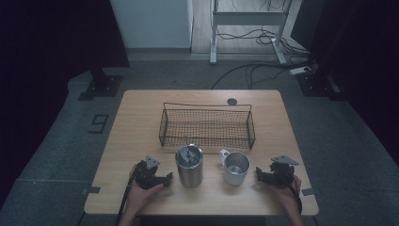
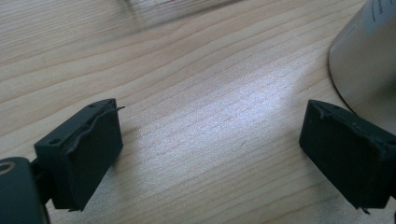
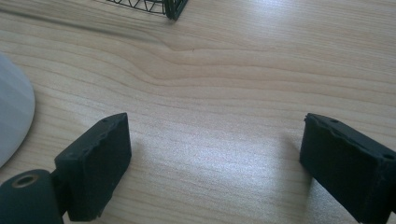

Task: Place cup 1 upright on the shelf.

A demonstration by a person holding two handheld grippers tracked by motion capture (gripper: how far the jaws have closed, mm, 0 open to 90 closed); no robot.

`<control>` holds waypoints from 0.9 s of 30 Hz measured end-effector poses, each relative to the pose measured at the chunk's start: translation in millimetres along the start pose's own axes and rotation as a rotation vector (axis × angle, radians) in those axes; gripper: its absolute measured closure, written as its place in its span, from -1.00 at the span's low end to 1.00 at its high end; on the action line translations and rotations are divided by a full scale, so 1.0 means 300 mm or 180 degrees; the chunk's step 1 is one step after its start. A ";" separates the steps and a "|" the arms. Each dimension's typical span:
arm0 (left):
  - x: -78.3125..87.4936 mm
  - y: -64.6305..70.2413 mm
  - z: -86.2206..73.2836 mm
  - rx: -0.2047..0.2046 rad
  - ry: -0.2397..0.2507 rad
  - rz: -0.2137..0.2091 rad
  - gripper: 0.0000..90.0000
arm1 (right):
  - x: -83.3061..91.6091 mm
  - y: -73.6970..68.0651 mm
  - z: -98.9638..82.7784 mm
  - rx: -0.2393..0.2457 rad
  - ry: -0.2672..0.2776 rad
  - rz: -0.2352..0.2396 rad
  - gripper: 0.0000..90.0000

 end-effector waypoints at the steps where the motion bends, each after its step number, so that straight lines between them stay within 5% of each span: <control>1: 0.001 0.000 0.000 0.0009 -0.0004 -0.0003 -0.87 | 0.000 0.000 0.000 0.0000 0.0000 0.0005 -0.80; 12: 0.044 -0.006 -0.005 0.0103 0.0151 -0.0021 -0.75 | -0.001 0.001 0.002 0.0008 0.0007 0.0004 -0.79; 27: 0.099 0.014 -0.008 0.0054 0.0325 -0.0093 -0.68 | 0.000 0.001 0.002 -0.0003 0.0004 -0.0003 -0.78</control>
Point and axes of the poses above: each handheld gripper's, and its own axes: x roughly backward along the jaws, z roughly out of its top, y roughly to its right, the point moved 2 cm from there along -x, roughly forward along the jaws, and after that the axes turned 11 degrees about -y, right-handed, at the moved point
